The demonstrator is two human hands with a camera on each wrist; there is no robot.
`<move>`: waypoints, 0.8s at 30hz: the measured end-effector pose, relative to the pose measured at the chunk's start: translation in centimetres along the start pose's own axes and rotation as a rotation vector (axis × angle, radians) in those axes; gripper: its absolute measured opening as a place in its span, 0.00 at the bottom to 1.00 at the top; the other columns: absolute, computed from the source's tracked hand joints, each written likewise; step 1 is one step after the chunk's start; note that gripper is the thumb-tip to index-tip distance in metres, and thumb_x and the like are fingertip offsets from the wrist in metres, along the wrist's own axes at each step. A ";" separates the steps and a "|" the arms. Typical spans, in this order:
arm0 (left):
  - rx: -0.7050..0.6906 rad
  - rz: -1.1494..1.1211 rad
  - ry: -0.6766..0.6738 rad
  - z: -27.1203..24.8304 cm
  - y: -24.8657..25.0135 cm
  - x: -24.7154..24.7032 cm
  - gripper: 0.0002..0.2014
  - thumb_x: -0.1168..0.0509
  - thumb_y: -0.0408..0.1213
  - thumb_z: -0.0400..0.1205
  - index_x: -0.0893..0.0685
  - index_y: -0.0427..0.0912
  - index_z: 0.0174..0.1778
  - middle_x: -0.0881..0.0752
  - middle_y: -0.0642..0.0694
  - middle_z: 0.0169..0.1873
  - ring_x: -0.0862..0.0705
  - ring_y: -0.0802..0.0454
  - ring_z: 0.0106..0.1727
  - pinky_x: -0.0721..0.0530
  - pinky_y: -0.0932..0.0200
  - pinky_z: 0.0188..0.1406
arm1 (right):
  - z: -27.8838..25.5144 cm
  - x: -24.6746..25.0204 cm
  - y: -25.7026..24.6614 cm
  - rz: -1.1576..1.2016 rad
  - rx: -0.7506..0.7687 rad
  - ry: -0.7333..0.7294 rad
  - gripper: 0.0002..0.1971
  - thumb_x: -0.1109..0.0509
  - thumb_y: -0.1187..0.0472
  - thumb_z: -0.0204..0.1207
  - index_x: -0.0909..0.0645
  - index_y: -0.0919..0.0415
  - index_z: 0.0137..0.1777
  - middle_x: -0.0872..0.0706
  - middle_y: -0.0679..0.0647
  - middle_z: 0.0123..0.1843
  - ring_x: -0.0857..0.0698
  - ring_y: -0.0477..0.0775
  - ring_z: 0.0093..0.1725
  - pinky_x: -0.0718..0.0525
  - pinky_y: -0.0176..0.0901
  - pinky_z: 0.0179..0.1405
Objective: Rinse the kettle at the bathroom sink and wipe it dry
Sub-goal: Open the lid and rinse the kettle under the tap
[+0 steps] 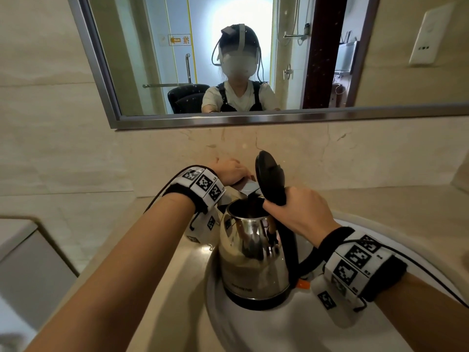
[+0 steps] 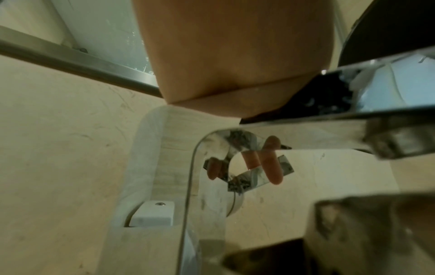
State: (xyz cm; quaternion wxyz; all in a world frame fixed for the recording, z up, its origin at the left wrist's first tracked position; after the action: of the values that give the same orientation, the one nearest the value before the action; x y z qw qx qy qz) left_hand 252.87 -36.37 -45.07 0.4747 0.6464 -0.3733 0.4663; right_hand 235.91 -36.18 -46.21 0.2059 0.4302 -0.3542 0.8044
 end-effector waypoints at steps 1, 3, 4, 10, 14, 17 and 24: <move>0.023 0.018 -0.010 0.1 -0.1 -0.1 0.17 0.52 0.45 0.87 0.18 0.47 0.56 0.23 0.41 0.67 0.32 0.43 0.74 0.48 0.39 0.78 | 0.0 0.0 0.0 -0.001 -0.003 0.003 0.18 0.35 0.40 0.71 0.21 0.54 0.33 0.20 0.49 0.28 0.20 0.53 0.32 0.26 0.40 0.31; 0.057 0.024 -0.007 0.3 -0.3 0.0 0.15 0.52 0.47 0.86 0.20 0.50 0.49 0.23 0.42 0.68 0.32 0.44 0.74 0.52 0.35 0.78 | 0.1 0.1 0.1 -0.002 -0.009 0.010 0.18 0.35 0.40 0.71 0.21 0.54 0.33 0.20 0.49 0.28 0.20 0.53 0.31 0.26 0.40 0.31; 0.052 0.042 -0.005 0.3 -0.2 0.0 0.16 0.52 0.49 0.86 0.20 0.50 0.49 0.24 0.43 0.69 0.33 0.44 0.75 0.54 0.35 0.78 | 0.1 0.2 0.1 -0.002 -0.011 0.014 0.18 0.35 0.40 0.71 0.20 0.55 0.33 0.20 0.49 0.28 0.20 0.53 0.31 0.27 0.40 0.31; 0.066 0.098 -0.032 0.1 0.2 0.3 0.22 0.52 0.52 0.86 0.19 0.45 0.63 0.26 0.43 0.72 0.35 0.44 0.76 0.54 0.40 0.79 | 0.1 0.3 0.3 0.009 -0.016 0.030 0.20 0.35 0.39 0.71 0.19 0.56 0.34 0.18 0.51 0.29 0.19 0.53 0.31 0.25 0.40 0.30; 0.077 -0.041 -0.022 0.6 0.0 0.1 0.19 0.47 0.50 0.86 0.19 0.44 0.38 0.17 0.45 0.45 0.23 0.46 0.57 0.38 0.50 0.72 | 0.0 0.3 0.4 0.014 -0.019 0.028 0.20 0.35 0.39 0.71 0.18 0.57 0.34 0.17 0.52 0.29 0.19 0.53 0.30 0.27 0.39 0.28; 0.095 -0.042 -0.026 0.5 -0.1 0.2 0.19 0.48 0.52 0.85 0.22 0.45 0.36 0.17 0.45 0.49 0.22 0.44 0.60 0.40 0.43 0.77 | 0.0 0.2 0.3 0.021 -0.012 0.024 0.20 0.35 0.39 0.72 0.19 0.56 0.33 0.17 0.51 0.28 0.19 0.52 0.31 0.26 0.40 0.29; 0.072 0.081 -0.019 0.0 0.6 0.3 0.17 0.51 0.51 0.86 0.19 0.46 0.52 0.21 0.41 0.67 0.27 0.43 0.70 0.43 0.44 0.76 | -0.1 -0.2 0.4 0.013 -0.014 0.019 0.20 0.35 0.39 0.71 0.18 0.56 0.33 0.17 0.52 0.30 0.17 0.54 0.33 0.21 0.42 0.33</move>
State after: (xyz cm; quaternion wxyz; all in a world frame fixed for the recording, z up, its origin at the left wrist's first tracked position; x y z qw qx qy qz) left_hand 252.43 -36.55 -44.67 0.4285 0.6516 -0.3867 0.4921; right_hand 235.70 -36.35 -46.52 0.2069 0.4189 -0.3605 0.8073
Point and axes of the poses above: each hand's wrist, its own z-axis towards the middle knuckle, its own x-axis out of the back of the hand, y = z × x, the point moved 7 cm from there along z, towards the middle knuckle
